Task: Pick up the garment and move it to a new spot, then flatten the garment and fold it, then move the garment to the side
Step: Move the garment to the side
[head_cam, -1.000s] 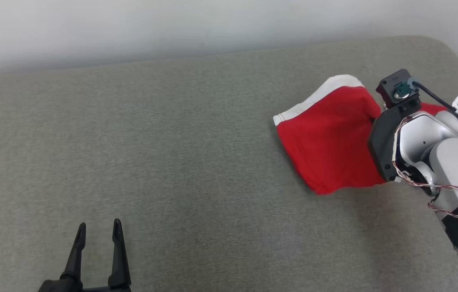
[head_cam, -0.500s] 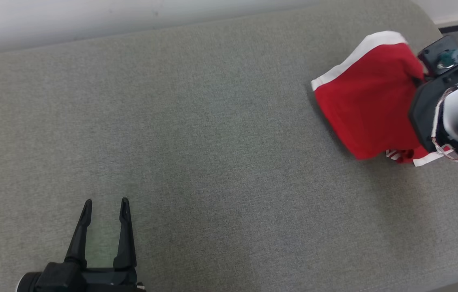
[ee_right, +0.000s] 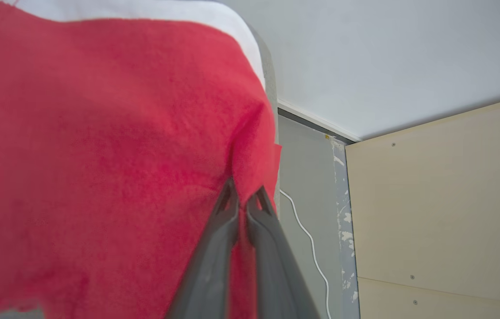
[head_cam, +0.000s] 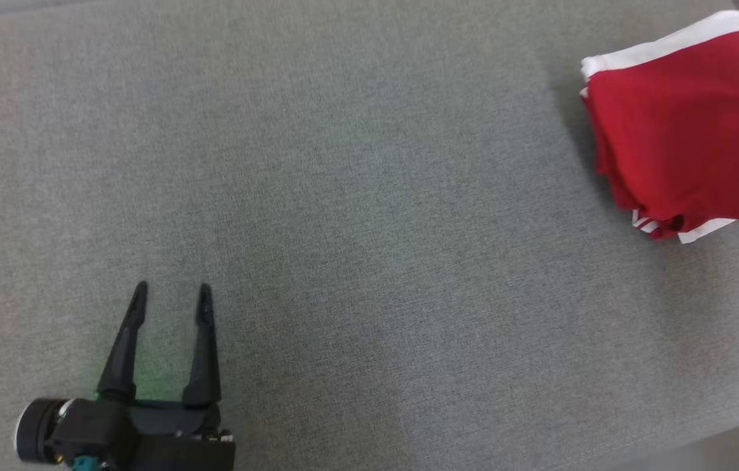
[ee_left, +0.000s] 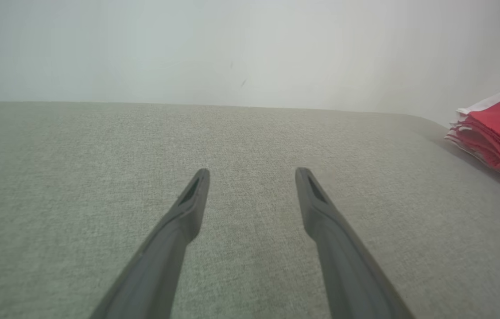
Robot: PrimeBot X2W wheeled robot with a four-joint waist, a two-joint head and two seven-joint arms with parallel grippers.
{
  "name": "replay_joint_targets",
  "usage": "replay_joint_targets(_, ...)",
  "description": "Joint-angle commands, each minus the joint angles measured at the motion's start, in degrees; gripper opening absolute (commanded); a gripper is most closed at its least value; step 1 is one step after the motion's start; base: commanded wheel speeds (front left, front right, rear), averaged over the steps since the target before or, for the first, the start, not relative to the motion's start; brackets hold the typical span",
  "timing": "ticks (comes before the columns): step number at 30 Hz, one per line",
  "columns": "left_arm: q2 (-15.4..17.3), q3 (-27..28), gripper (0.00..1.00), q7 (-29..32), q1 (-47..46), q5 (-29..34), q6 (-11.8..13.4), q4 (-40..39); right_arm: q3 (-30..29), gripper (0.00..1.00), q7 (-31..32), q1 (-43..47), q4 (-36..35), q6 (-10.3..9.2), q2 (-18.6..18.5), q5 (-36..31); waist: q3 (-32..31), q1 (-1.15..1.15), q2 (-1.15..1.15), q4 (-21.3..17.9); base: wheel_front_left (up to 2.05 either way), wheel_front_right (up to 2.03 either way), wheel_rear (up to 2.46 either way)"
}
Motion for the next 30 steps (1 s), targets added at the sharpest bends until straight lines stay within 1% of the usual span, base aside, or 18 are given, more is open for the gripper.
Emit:
replay_joint_targets(1, 0.2, -0.1, 1.0, -0.2, -0.7, 0.5, -0.1, -0.2, -0.6, 0.0, -0.5, 0.5, 0.3, -0.19, -0.3, -0.5, 1.4, -0.01, -0.01, 0.3, 0.0, 0.0, 0.0)
replay_joint_targets(9, 0.8, -0.7, 1.0, -0.2, -3.2, 2.4, -1.2, -1.2, -8.5, 0.0, -7.1, 2.3, 6.1, -0.19, 1.4, -6.7, 4.3, -0.01, -0.01, 2.5, 0.0, 0.0, 0.0)
replay_joint_targets(11, 0.8, -0.8, 1.0, -0.2, -3.4, 2.6, -1.1, -1.2, -9.8, 0.01, -9.3, 2.4, 6.7, -0.19, 1.9, -8.3, 4.4, -0.01, -0.01, 2.8, 0.0, 0.0, 0.0)
replay_joint_targets(12, 0.9, -0.8, 1.0, -0.2, -3.5, 2.7, -1.2, -1.1, -10.7, 0.16, -10.0, 2.4, 7.2, -0.19, 2.1, -9.3, 4.5, -0.01, -0.01, 2.9, 0.0, 0.0, 0.0)
replay_joint_targets(13, 0.9, -0.8, 1.0, -0.2, -3.6, 2.8, -1.3, -1.1, -11.4, 0.44, -10.4, 2.5, 7.7, -0.19, 2.5, -10.0, 4.4, -0.01, -0.01, 2.9, 0.0, 0.0, 0.0)
replay_joint_targets(14, 0.9, -0.7, 1.0, -0.2, -3.6, 2.9, -1.3, -0.9, -12.0, 0.99, -10.7, 2.5, 8.1, -0.19, 3.1, -10.7, 4.3, -0.01, -0.01, 3.0, 0.0, 0.0, 0.0)
replay_joint_targets(18, 0.9, -0.4, 1.0, -0.2, -3.4, 2.9, -1.5, -0.3, -14.8, 1.0, -12.8, 3.2, 8.9, -0.19, 5.0, -12.8, 2.9, -0.01, -0.01, 3.0, 0.0, 0.0, 0.0)
replay_joint_targets(22, 0.7, -0.2, 1.0, -0.2, -2.7, 2.1, -1.6, -0.7, -17.3, 1.0, -14.9, 4.8, 8.2, -0.19, 7.0, -14.0, 0.1, -0.01, -0.01, 3.4, 0.0, 0.0, 0.0)
replay_joint_targets(25, 0.6, -0.1, 1.0, -0.2, -1.6, 2.1, -1.7, -1.4, -18.8, 1.0, -17.3, 6.8, 6.5, -0.18, 8.7, -13.2, -2.6, -0.01, -0.01, 3.6, 0.0, 0.0, 0.0)
replay_joint_targets(30, 0.2, 1.7, 1.0, -0.2, 1.6, 1.3, -1.2, 0.7, -19.3, 1.0, -21.6, 11.4, 2.1, -0.19, 12.0, -11.2, -8.0, -0.01, -0.01, 3.5, 0.0, 0.0, 0.0)
